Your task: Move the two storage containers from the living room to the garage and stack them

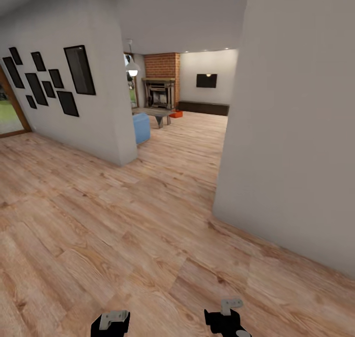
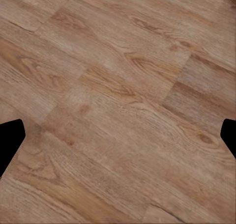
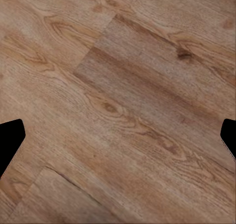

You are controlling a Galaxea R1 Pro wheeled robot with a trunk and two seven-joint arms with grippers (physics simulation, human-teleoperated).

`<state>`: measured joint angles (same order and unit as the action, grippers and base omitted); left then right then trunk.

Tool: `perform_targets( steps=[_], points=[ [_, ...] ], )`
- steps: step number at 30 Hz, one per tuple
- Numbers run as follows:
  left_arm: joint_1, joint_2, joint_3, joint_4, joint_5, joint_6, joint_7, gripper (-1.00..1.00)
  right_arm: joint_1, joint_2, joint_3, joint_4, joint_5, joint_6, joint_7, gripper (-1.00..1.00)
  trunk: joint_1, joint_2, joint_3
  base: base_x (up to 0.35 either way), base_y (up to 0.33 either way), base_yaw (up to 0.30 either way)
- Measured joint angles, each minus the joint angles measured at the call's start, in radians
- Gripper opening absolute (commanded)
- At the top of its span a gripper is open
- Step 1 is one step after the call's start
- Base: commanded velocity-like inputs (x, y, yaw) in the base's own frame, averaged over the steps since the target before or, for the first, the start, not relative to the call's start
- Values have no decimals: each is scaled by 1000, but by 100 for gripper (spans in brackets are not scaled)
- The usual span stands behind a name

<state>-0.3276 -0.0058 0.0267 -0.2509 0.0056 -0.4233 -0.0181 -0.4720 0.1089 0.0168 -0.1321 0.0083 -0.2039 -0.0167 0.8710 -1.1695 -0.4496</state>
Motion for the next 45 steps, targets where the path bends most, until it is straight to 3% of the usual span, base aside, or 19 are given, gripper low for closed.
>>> perform_targets(
  steps=[32,45],
  points=[
    [0,0,0,0,0,0,0,100,0,0,0,0,0,0,0,100,0,0,0,346,0,6],
    [0,0,0,0,0,0,0,100,0,0,0,0,0,0,0,100,0,0,0,346,0,213]
  ],
)
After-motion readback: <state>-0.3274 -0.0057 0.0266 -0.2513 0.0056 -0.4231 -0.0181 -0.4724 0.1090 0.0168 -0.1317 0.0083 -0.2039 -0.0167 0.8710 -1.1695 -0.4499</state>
